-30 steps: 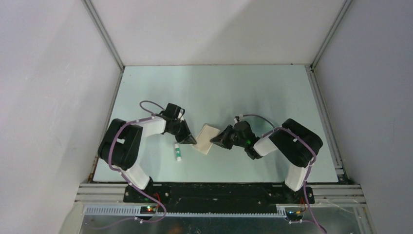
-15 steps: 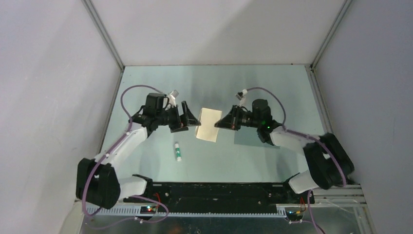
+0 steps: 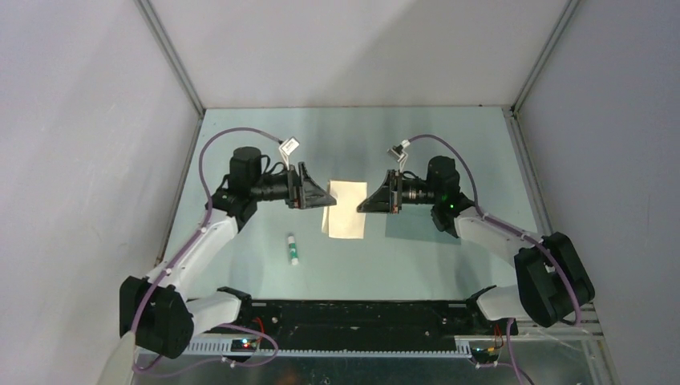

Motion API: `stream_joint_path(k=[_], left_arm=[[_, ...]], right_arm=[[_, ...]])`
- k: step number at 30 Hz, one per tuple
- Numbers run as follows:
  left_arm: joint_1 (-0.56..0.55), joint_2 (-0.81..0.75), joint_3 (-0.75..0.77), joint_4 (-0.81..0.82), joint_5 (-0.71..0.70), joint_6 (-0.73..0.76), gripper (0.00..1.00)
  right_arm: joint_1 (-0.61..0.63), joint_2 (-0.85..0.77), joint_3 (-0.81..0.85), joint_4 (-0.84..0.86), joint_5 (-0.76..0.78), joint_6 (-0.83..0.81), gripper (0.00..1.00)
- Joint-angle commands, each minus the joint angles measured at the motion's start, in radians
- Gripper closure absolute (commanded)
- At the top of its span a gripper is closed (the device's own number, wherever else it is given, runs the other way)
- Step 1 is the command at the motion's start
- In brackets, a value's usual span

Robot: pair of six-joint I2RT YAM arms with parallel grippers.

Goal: Place the letter into the envelope and seal it
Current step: Fold the letter.

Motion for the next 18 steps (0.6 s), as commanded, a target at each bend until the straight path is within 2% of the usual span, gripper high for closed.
stream_joint_path(k=[1,5,7,9,10,11,12,14,15,17,18], left_arm=[[-0.03,-0.002,0.017,0.043,0.088,0.016,0.0],[-0.053,0.013,0.023,0.068,0.081,-0.007,0.03],[-0.058,0.011,0.015,0.122,0.081,-0.057,0.12],[-0.061,0.008,0.008,0.183,0.077,-0.1,0.3],[-0.061,0.009,0.006,0.204,0.074,-0.121,0.53],[-0.062,0.013,0.007,0.208,0.066,-0.128,0.68],[-0.062,0.015,0.01,0.2,0.064,-0.132,0.91],[-0.062,0.029,0.015,0.189,0.068,-0.137,0.99],[-0.062,0.034,0.009,0.202,0.078,-0.14,1.0],[-0.062,0.03,-0.004,0.223,0.087,-0.152,1.0],[-0.062,0.027,-0.008,0.225,0.093,-0.155,1.0]], right_arm=[[0.012,0.021,0.034,0.146,-0.076,0.088,1.0],[0.029,0.043,0.041,0.173,-0.072,0.113,1.0],[0.04,0.053,0.042,0.183,-0.065,0.124,1.0],[0.045,0.063,0.043,0.196,-0.057,0.136,1.0],[0.046,0.067,0.043,0.206,-0.052,0.144,1.0],[0.046,0.069,0.043,0.211,-0.044,0.15,1.0],[0.044,0.071,0.043,0.218,-0.04,0.162,1.0],[0.038,0.074,0.043,0.24,-0.029,0.183,0.92],[0.035,0.076,0.043,0.25,-0.02,0.192,0.82],[0.031,0.081,0.047,0.284,-0.001,0.217,0.7],[0.031,0.083,0.05,0.293,0.008,0.224,0.69]])
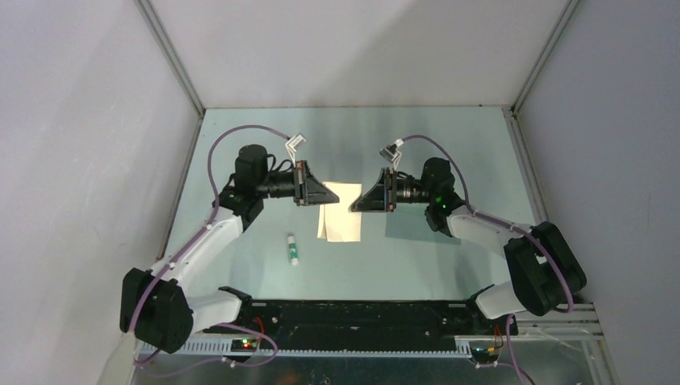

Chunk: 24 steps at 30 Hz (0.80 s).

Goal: Place the letter into the envelope and seal it
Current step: Fold the letter.

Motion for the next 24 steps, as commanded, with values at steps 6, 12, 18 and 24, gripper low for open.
stream_joint_path(k=[6,12,18,24], left_arm=[[-0.003,-0.003,0.001,0.065,0.061,-0.035,1.0],[-0.003,-0.002,0.003,0.055,0.059,-0.034,1.0],[0.0,-0.009,0.01,0.035,0.035,-0.036,1.0],[0.027,-0.006,0.018,0.097,0.004,-0.107,1.0]], right_arm=[[-0.013,0.034,0.068,0.175,0.118,0.104,0.73],[-0.012,0.067,0.072,0.267,0.165,0.169,1.0],[-0.002,0.041,0.051,0.26,0.143,0.154,0.62],[0.032,0.001,-0.021,0.224,0.091,0.103,0.47]])
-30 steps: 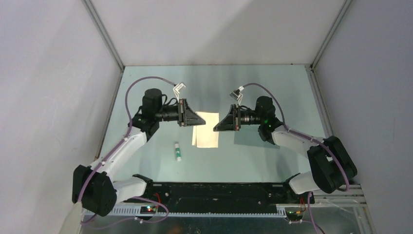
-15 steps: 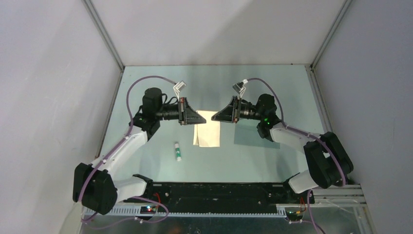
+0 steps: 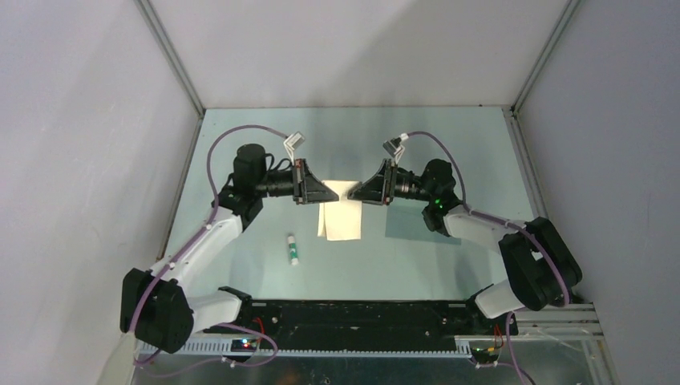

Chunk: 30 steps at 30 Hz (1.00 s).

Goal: Place the letter into the envelope and seal it
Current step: Fold the letter.

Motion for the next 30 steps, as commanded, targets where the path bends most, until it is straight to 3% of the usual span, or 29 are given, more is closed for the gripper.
stream_joint_path(k=[1,4,6,7,8,12,16,18,21,27,28,30], left_arm=[[0.023,-0.006,0.017,0.08,-0.011,-0.072,1.0],[0.03,-0.001,0.022,0.126,-0.007,-0.109,1.0],[0.033,0.004,0.028,0.131,-0.004,-0.114,1.0],[0.033,0.005,0.03,0.131,-0.003,-0.116,1.0],[0.034,0.005,0.031,0.132,-0.002,-0.117,1.0],[0.036,0.001,0.034,0.133,-0.002,-0.123,1.0],[0.044,-0.012,0.038,0.131,-0.01,-0.128,1.0],[0.049,-0.014,0.041,0.131,-0.014,-0.131,1.0],[0.057,-0.013,0.041,0.141,-0.016,-0.142,1.0],[0.064,-0.011,0.045,0.15,-0.009,-0.152,1.0],[0.066,-0.012,0.045,0.148,-0.008,-0.152,1.0],[0.068,-0.015,0.044,0.148,-0.011,-0.153,1.0]], right_arm=[[0.039,-0.048,-0.045,0.021,-0.04,-0.044,0.47],[0.06,-0.064,-0.072,0.019,-0.041,-0.058,0.51],[0.065,-0.07,-0.089,0.054,-0.03,-0.041,0.74],[0.063,-0.071,-0.101,0.092,-0.019,-0.031,0.95],[0.062,-0.071,-0.107,0.117,-0.012,-0.011,0.99],[0.062,-0.069,-0.12,0.156,-0.007,0.006,1.0],[0.081,-0.063,-0.122,0.123,-0.036,-0.008,0.47],[0.098,-0.075,-0.122,0.085,-0.034,-0.036,0.42],[0.114,-0.08,-0.123,0.042,-0.033,-0.061,0.45],[0.108,-0.073,-0.142,0.087,-0.018,-0.029,0.67],[0.105,-0.066,-0.155,0.132,-0.015,-0.002,0.71],[0.095,-0.054,-0.174,0.2,-0.01,0.037,0.89]])
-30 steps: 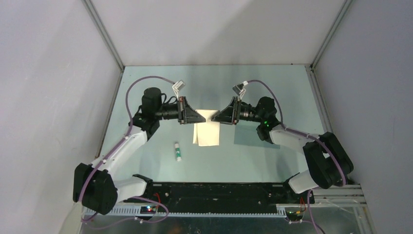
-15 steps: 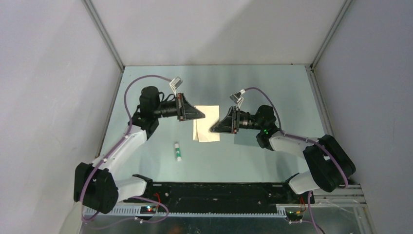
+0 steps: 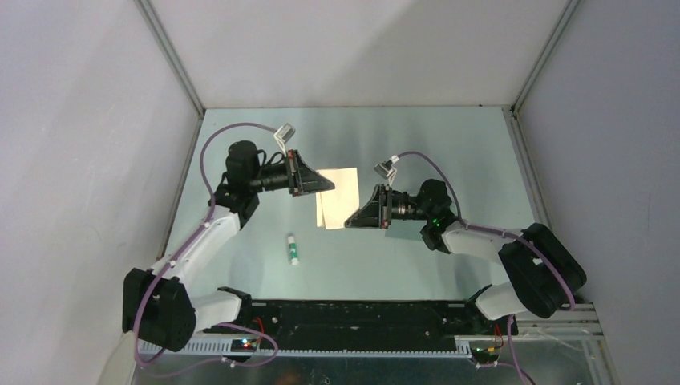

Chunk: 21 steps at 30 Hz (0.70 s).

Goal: Place the letter into the envelope and seal it
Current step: Fold the letter.

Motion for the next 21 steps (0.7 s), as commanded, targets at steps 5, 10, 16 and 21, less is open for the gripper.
stream_joint_path(k=[5,10,16,21], left_arm=[[0.009,-0.026,0.044,0.046,0.005,-0.029,1.0],[0.008,-0.026,0.045,0.021,0.001,-0.013,1.0],[0.007,-0.03,0.041,0.035,0.005,-0.025,1.0],[0.007,-0.03,0.039,0.033,0.011,-0.021,1.0]], right_arm=[[-0.023,0.004,-0.044,0.206,0.017,0.096,0.73],[-0.059,0.002,-0.02,0.244,0.031,0.123,0.45],[-0.064,0.039,0.066,0.201,0.052,0.106,0.52],[-0.064,0.09,0.09,0.259,0.079,0.141,0.73]])
